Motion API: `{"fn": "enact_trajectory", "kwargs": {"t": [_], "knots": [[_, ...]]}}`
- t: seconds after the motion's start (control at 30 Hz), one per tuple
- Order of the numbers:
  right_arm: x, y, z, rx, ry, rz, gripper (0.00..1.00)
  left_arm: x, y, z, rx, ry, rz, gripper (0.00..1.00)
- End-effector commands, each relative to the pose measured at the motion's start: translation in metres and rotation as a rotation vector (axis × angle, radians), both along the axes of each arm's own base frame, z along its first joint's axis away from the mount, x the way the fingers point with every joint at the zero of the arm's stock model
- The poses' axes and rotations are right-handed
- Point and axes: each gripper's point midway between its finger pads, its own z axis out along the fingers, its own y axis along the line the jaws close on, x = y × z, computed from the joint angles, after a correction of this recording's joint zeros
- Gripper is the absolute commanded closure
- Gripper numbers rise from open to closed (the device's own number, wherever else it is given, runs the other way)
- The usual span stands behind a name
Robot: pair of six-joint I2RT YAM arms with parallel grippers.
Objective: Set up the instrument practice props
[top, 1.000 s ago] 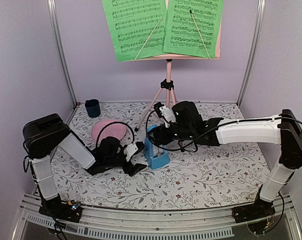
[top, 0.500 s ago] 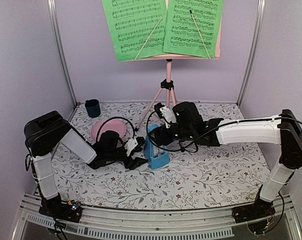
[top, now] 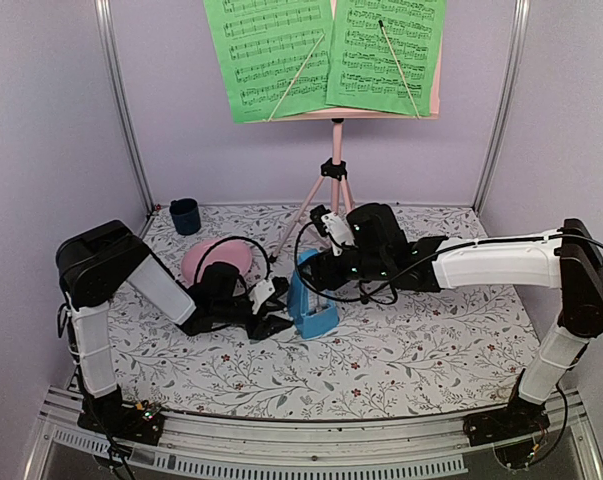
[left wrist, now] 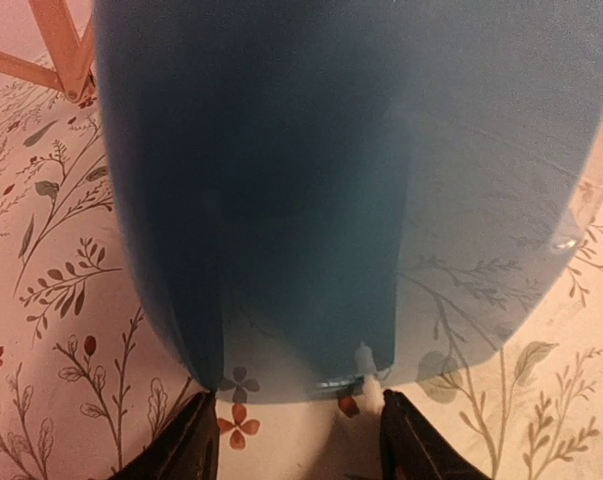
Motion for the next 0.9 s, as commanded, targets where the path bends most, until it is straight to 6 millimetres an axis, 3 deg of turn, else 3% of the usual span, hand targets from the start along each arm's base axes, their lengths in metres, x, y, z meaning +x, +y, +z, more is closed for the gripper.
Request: {"fn": "enact_trajectory", "kwargs": {"t": [0.0, 0.13, 0.5, 0.67, 0.87], "knots": [[-0.01, -0.001, -0.003, 0.004, 0.024, 0.04, 0.35, 0.005, -0.005, 0.004, -0.017, 0.005, -0.025, 0.44], [-0.01, -0.001, -0.003, 0.007, 0.027, 0.043, 0.35, 0.01, -0.01, 0.006, -0.028, 0.018, -0.022, 0.39], [-0.011, -0.003, -0.005, 0.013, 0.039, 0.055, 0.36, 0.012, -0.014, 0.003, -0.022, 0.017, -0.046, 0.43], [-0.013, -0.004, -0.01, 0.021, 0.051, 0.061, 0.36, 0.014, -0.016, 0.005, -0.02, 0.013, -0.054, 0.38], [-0.012, -0.005, -0.009, 0.026, 0.052, 0.058, 0.36, 0.015, -0.018, 0.008, -0.026, 0.014, -0.065, 0.42]]}}
